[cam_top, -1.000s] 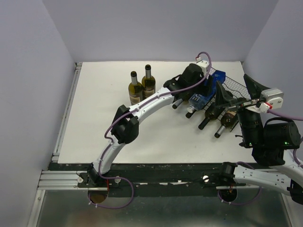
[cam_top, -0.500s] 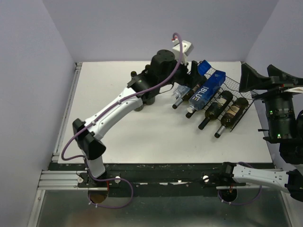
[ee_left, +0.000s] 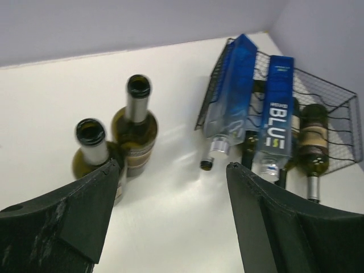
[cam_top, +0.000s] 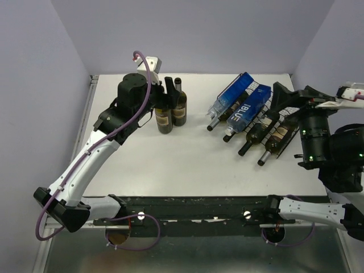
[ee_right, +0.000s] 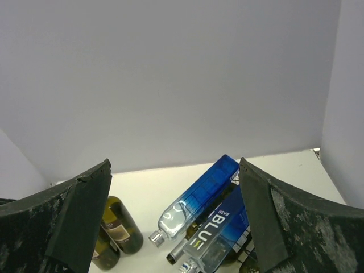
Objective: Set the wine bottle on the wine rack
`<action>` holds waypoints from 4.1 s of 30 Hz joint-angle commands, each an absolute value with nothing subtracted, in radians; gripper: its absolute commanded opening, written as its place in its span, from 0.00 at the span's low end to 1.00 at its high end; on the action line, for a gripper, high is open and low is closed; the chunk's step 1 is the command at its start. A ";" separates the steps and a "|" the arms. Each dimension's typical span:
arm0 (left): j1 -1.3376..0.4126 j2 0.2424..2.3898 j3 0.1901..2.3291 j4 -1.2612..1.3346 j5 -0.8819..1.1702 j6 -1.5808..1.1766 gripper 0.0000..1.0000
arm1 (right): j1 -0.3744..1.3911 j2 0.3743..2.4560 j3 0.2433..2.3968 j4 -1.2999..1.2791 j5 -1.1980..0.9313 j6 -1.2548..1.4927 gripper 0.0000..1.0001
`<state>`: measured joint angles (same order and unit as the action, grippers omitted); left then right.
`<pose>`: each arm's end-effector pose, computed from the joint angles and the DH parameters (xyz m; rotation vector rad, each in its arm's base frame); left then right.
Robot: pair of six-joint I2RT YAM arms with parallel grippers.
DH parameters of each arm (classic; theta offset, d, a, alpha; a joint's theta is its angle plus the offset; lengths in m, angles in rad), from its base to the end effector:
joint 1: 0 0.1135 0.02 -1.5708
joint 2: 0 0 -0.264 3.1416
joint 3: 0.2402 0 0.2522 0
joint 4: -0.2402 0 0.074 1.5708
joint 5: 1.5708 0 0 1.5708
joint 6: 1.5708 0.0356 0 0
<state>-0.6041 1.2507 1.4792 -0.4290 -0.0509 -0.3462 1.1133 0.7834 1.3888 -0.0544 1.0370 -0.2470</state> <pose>0.2227 -0.1515 0.4562 0.1961 1.8055 -0.6377 0.0623 0.0571 0.5368 0.1500 1.2955 0.2124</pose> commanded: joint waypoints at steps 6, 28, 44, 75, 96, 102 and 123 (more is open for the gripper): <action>-0.466 1.325 1.387 -0.477 -0.196 -0.308 0.82 | 1.120 0.955 1.453 -0.237 1.034 -0.111 1.00; -0.414 1.513 1.448 -0.342 -0.089 -0.195 0.57 | 1.118 1.170 1.402 -0.517 0.693 0.222 1.00; -0.416 1.416 1.496 -0.422 -0.002 -0.150 0.00 | 1.117 1.157 1.325 -0.474 0.601 0.209 1.00; -0.454 1.103 1.842 -0.778 0.721 -0.195 0.00 | 1.118 1.264 1.037 0.117 0.202 -0.066 1.00; -0.454 1.005 1.715 -0.684 0.720 -0.146 0.84 | 1.115 1.190 0.996 0.250 0.379 -0.447 0.01; -0.454 0.942 1.677 -0.680 0.536 -0.114 0.99 | 1.117 1.151 0.934 0.388 0.439 -0.725 0.01; -0.460 1.107 1.582 -1.048 0.773 0.181 0.95 | 1.115 1.111 0.792 0.555 0.370 -1.451 0.01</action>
<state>-0.4480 1.1137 1.6142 -0.9417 0.6918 0.0628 1.1175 1.1404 0.7773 0.4355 0.3973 -1.3590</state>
